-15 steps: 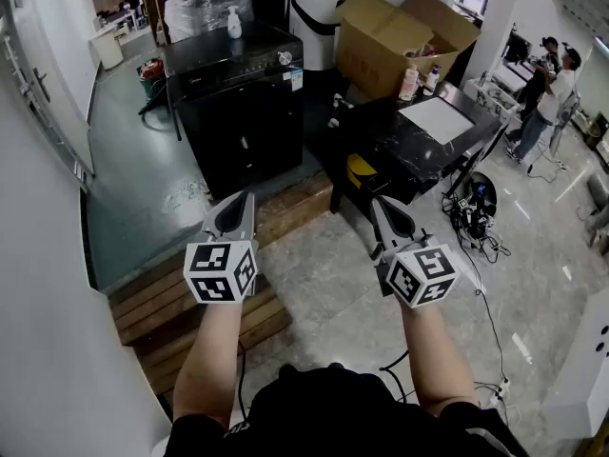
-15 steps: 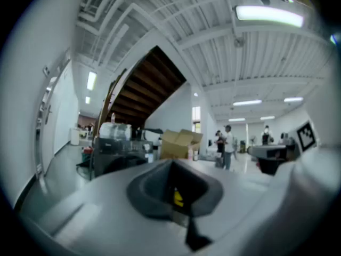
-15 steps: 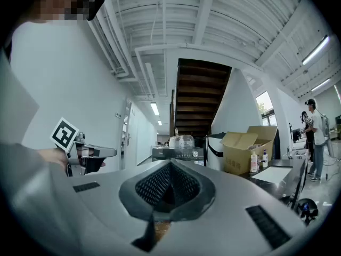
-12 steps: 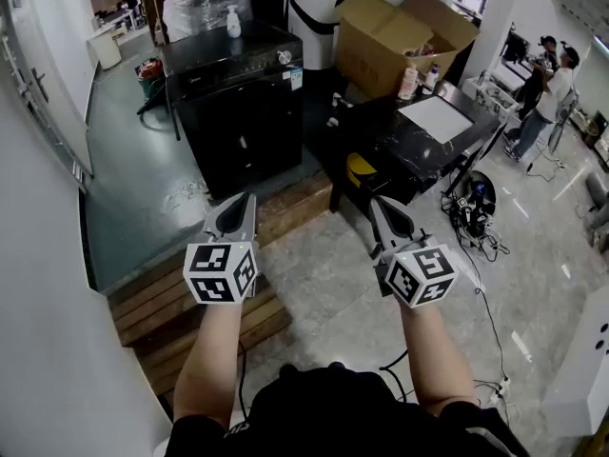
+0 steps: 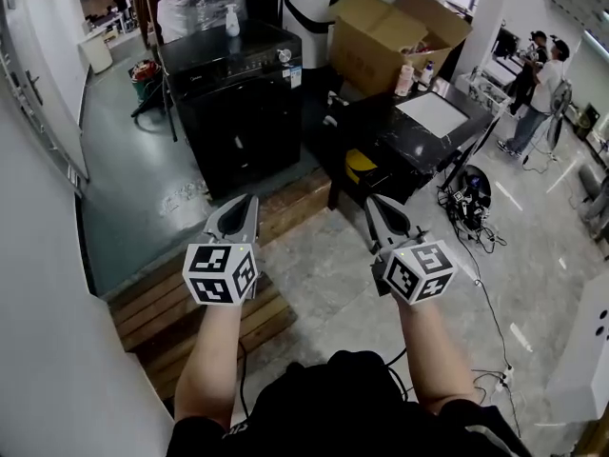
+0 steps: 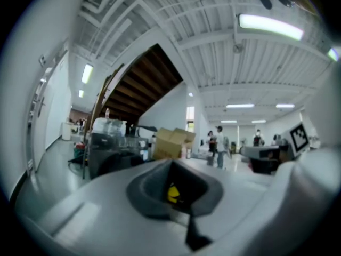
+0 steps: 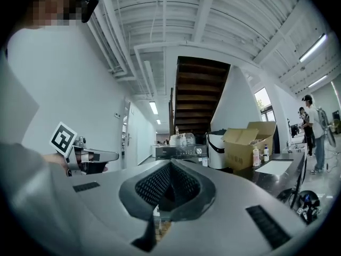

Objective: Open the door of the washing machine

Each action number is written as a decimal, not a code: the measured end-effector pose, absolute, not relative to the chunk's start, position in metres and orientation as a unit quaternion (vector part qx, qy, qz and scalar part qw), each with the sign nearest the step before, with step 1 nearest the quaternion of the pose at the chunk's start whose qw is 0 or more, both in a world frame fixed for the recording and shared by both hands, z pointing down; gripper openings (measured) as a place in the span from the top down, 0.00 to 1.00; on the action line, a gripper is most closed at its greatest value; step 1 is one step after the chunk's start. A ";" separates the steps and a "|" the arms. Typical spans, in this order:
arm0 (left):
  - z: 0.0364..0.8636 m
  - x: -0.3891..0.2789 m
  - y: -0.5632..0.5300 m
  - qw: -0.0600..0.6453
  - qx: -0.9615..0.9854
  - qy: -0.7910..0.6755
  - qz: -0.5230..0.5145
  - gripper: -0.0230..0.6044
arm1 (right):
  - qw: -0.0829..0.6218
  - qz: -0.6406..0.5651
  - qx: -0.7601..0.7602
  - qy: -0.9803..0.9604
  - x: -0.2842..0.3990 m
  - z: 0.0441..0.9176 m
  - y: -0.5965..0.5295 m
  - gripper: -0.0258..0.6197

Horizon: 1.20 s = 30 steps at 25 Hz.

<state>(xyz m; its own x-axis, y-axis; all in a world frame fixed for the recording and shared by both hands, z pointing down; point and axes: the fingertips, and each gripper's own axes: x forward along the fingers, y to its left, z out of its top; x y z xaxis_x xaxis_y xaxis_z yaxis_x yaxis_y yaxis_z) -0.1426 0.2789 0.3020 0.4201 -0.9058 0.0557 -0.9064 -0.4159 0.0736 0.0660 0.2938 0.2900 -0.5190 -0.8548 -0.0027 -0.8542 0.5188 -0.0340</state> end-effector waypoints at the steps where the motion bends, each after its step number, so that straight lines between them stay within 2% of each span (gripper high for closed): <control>1: 0.303 -0.144 0.281 0.046 0.844 -0.535 0.004 0.95 | 0.014 -0.021 -0.488 0.872 0.062 0.291 0.296 0.97; 11: 0.305 -0.141 0.266 0.046 0.857 -0.513 0.010 0.95 | 0.041 -0.052 -0.487 0.871 0.060 0.298 0.287 0.97; 30: 0.329 -0.113 0.149 0.075 0.844 -0.530 0.031 0.95 | 0.038 -0.096 -0.452 0.886 0.083 0.331 0.161 0.97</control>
<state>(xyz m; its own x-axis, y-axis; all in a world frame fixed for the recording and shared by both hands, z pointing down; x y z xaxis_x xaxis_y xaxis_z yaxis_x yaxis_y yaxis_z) -0.1128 0.1490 0.3286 0.4360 -0.8901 0.1326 -0.8995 -0.4268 0.0934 0.0833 0.1608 0.3307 -0.5878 -0.8088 0.0186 -0.7941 0.5725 -0.2041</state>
